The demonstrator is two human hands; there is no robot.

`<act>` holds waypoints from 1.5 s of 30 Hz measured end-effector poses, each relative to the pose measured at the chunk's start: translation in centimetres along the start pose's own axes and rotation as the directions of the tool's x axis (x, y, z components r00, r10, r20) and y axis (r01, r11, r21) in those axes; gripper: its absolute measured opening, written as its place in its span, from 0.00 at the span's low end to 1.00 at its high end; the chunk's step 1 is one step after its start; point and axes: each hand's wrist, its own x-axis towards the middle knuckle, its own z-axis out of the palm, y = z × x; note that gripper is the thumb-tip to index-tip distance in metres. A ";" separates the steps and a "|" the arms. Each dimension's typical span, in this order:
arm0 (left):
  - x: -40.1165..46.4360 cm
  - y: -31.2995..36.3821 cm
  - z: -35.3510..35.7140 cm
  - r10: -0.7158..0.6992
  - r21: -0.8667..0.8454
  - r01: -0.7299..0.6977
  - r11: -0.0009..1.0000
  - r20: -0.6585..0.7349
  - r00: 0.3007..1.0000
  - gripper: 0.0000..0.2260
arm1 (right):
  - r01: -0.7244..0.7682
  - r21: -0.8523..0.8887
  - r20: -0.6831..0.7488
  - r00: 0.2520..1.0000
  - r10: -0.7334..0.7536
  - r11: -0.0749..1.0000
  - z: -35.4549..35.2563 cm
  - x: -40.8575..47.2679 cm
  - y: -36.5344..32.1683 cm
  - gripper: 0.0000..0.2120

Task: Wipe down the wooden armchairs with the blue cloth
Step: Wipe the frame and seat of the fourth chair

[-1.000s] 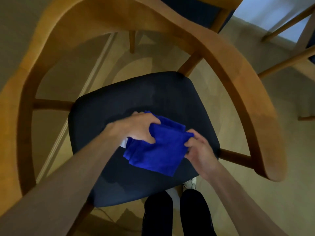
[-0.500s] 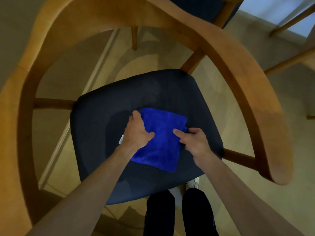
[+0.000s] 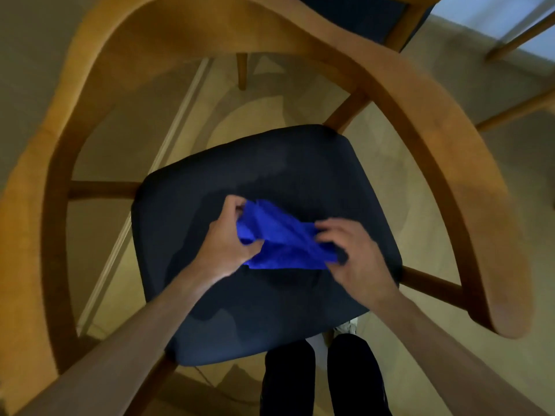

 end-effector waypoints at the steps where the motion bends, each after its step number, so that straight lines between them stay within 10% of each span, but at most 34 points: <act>1: -1.0 -0.9 -0.1 0.023 0.077 -0.029 0.997 0.065 0.998 0.33 | 0.022 -0.063 0.139 0.990 -0.013 0.998 0.4 -0.9 0.2 0.21; 6: -3.4 -3.5 0.0 0.185 0.710 -0.452 0.540 0.424 0.887 0.42 | 0.057 -0.348 0.395 0.914 0.091 0.936 1.6 -2.9 -0.1 0.36; 15: -0.9 -0.6 4.6 0.071 0.901 -0.250 0.356 0.240 0.968 0.46 | 0.094 -0.583 0.401 0.897 0.186 0.807 4.1 2.3 -2.4 0.42; 22: 7.7 4.6 0.3 0.282 0.827 -0.212 0.521 0.067 0.957 0.18 | 0.182 -0.425 0.167 0.979 -0.121 0.887 -0.5 13.1 -0.6 0.29; 31: 15.5 6.1 2.1 0.257 0.589 -0.064 0.805 -0.251 0.933 0.23 | -0.069 -0.313 0.049 0.995 0.088 0.947 -0.1 20.7 2.4 0.29; 38: 4.5 4.5 6.6 0.215 0.557 -0.110 0.823 -0.128 0.968 0.24 | -0.129 -0.246 0.208 0.961 0.183 0.961 -1.5 9.1 0.7 0.27; 45: 13.4 7.6 -1.1 0.257 0.487 -0.080 0.870 -0.308 0.916 0.23 | 0.064 -0.197 -0.029 0.997 -0.071 0.978 -2.7 20.5 -0.8 0.26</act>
